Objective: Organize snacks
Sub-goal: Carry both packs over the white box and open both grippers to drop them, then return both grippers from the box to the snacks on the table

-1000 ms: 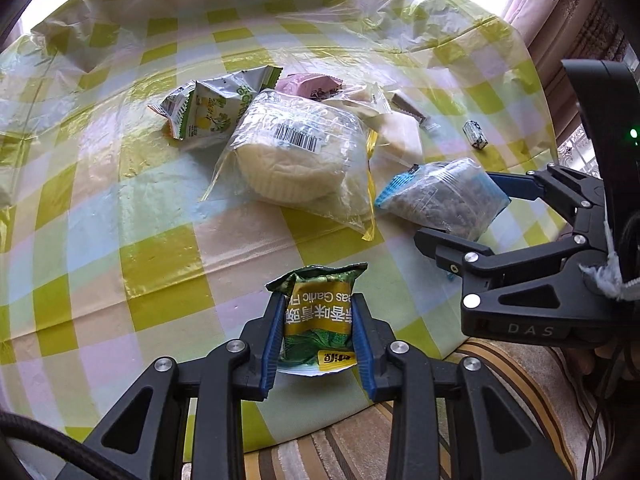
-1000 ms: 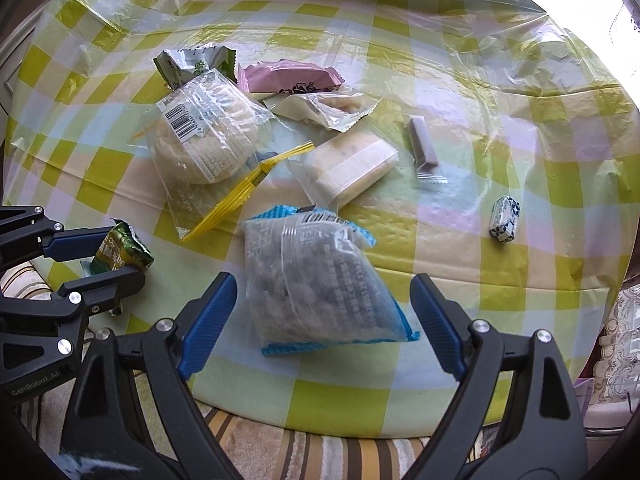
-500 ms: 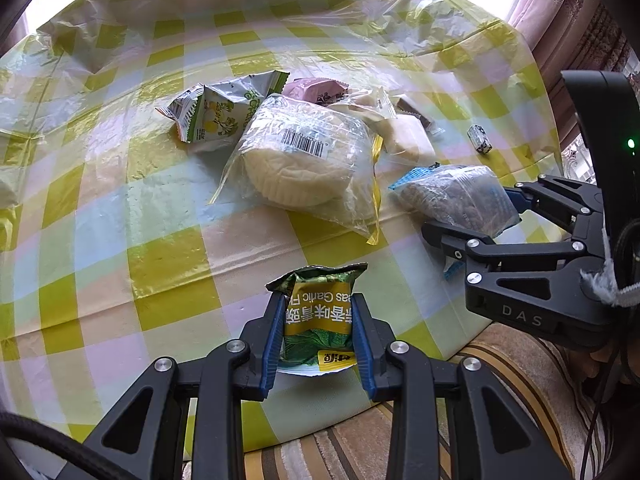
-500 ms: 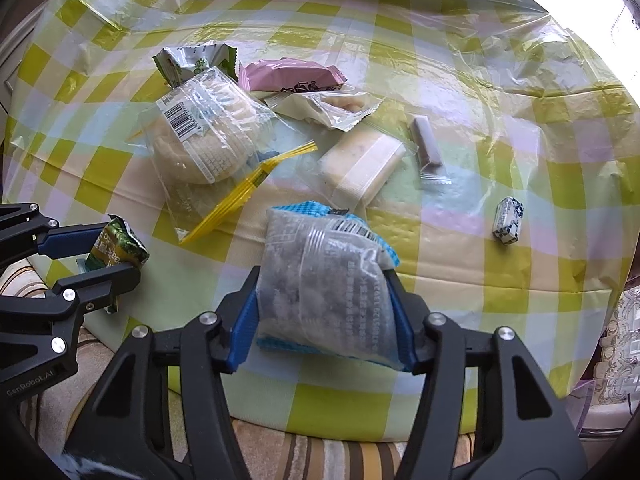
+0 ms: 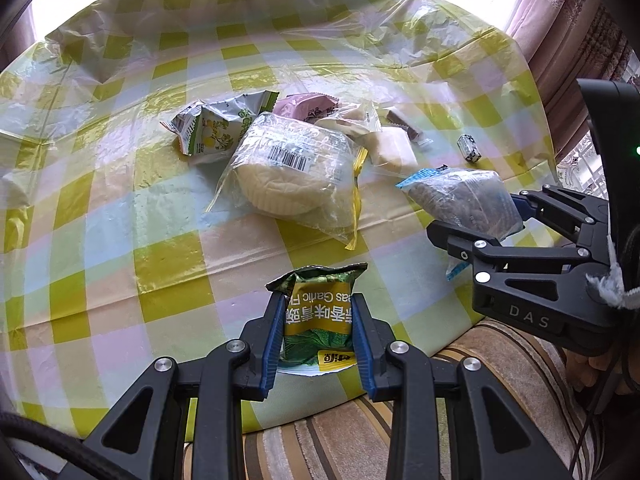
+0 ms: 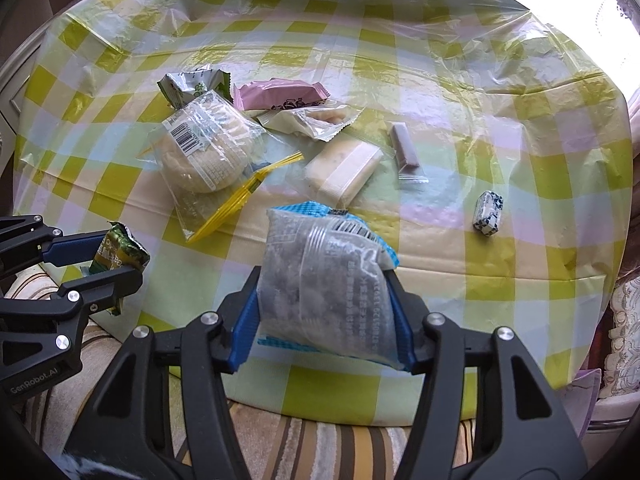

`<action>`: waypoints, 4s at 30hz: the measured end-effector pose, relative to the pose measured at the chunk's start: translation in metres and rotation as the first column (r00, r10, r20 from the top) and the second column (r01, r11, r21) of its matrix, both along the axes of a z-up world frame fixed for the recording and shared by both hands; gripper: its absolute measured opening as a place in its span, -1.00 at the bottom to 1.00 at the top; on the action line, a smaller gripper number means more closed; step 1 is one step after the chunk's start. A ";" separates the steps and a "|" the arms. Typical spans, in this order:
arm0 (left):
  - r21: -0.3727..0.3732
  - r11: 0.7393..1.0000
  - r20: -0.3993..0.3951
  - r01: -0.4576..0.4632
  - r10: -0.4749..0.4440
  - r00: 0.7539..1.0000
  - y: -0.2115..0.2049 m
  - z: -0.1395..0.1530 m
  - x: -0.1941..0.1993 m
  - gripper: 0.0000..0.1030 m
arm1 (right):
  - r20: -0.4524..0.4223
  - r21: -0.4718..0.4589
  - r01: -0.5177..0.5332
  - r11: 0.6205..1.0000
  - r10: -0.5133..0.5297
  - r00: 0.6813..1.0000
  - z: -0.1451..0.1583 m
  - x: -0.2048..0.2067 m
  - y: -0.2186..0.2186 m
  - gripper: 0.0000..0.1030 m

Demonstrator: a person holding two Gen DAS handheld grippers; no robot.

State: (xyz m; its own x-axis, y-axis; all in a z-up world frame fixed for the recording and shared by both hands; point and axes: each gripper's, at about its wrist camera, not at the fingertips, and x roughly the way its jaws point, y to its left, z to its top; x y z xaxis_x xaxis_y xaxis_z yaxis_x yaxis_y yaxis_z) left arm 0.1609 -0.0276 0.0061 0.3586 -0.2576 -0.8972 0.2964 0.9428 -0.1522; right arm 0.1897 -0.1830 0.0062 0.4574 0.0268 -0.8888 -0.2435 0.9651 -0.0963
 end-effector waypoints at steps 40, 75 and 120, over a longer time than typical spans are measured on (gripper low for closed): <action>-0.036 0.926 0.042 0.377 -0.375 0.926 -0.225 0.032 -0.030 -0.35 | 0.050 0.116 0.384 0.916 -0.391 0.919 0.022 -0.078 -0.209 0.15; -0.208 0.870 -0.050 0.446 -0.465 0.884 -0.261 0.017 -0.051 -0.03 | 0.030 0.069 0.527 0.847 -0.530 0.847 0.021 -0.097 -0.273 0.43; -0.287 0.894 -0.056 -0.345 0.344 0.937 0.056 -0.005 0.076 0.39 | 0.065 0.084 0.390 0.917 -0.395 0.916 0.003 0.047 -0.118 0.55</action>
